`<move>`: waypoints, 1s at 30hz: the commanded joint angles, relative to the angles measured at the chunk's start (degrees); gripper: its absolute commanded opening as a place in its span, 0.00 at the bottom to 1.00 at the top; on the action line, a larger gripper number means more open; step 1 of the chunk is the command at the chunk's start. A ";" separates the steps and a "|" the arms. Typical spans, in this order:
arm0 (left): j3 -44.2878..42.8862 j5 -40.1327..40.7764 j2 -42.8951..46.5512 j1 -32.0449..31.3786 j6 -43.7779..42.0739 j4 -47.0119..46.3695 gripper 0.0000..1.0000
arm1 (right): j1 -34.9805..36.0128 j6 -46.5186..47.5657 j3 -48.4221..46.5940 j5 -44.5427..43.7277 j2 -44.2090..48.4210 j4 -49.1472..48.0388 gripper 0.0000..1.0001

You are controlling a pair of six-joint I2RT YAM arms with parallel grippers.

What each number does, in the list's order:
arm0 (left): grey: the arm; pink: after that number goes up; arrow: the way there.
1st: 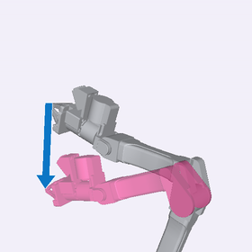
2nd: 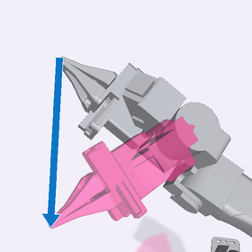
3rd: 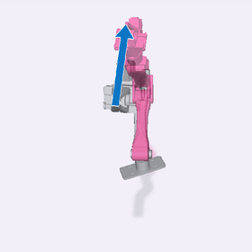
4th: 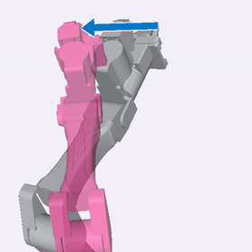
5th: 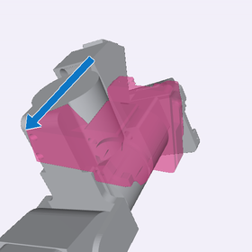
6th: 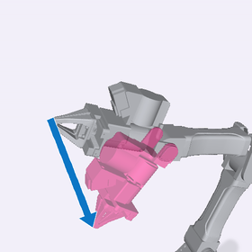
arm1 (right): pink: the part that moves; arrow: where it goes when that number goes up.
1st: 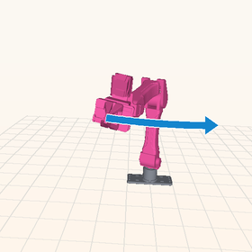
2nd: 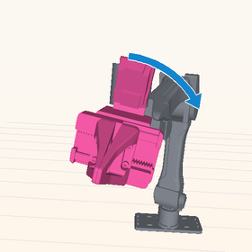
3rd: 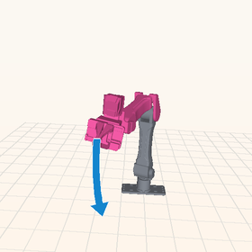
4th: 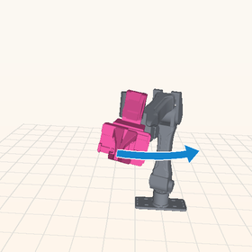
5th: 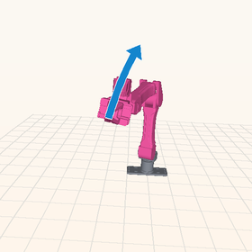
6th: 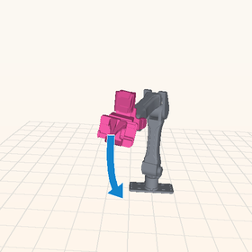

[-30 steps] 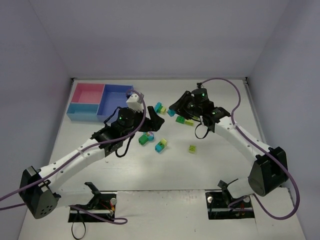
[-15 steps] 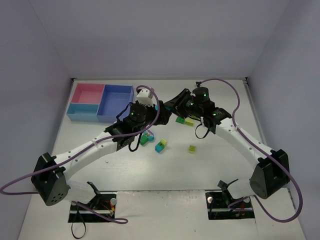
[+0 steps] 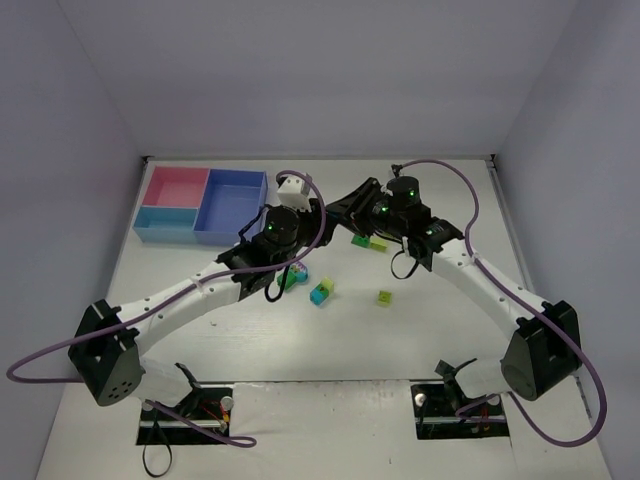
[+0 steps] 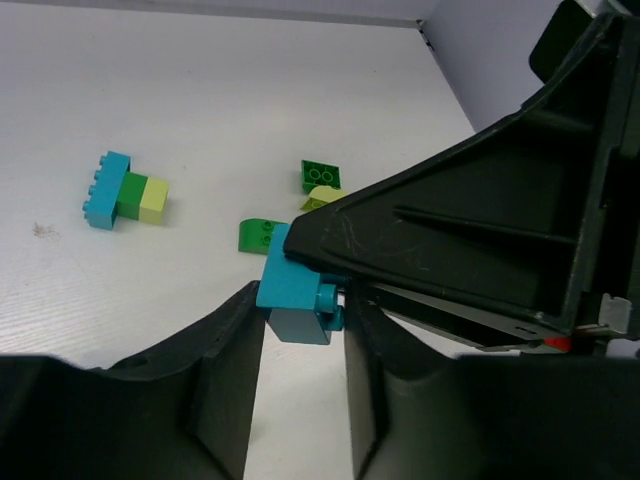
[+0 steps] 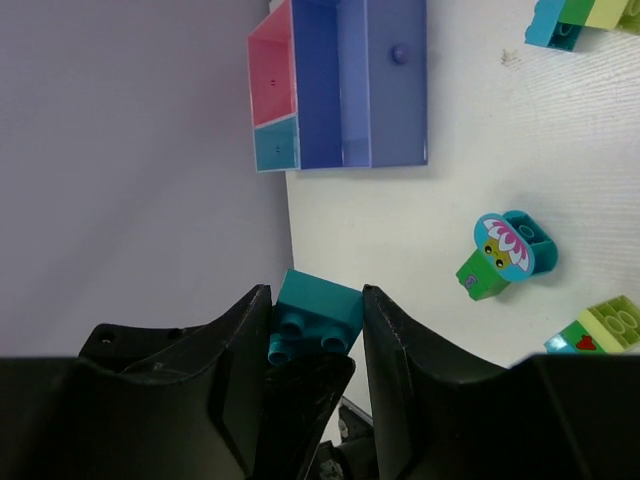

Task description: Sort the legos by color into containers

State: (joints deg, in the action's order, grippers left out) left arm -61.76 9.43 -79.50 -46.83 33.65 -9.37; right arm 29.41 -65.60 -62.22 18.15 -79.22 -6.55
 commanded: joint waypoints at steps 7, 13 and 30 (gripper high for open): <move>-2.06 4.28 0.84 0.33 0.19 -6.89 0.00 | 0.56 0.73 1.22 1.27 1.61 -5.06 0.22; 1.11 5.42 3.30 1.21 -1.13 -6.02 0.00 | -1.19 4.33 1.13 -0.84 1.00 -3.65 0.77; -0.27 0.07 5.60 37.14 -16.86 9.19 0.00 | -14.20 30.27 0.07 -8.66 2.75 11.82 0.89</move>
State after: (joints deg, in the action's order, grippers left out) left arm -56.34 10.83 -71.90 -14.57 22.33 -0.60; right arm 15.03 -41.23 -62.52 11.46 -79.29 4.84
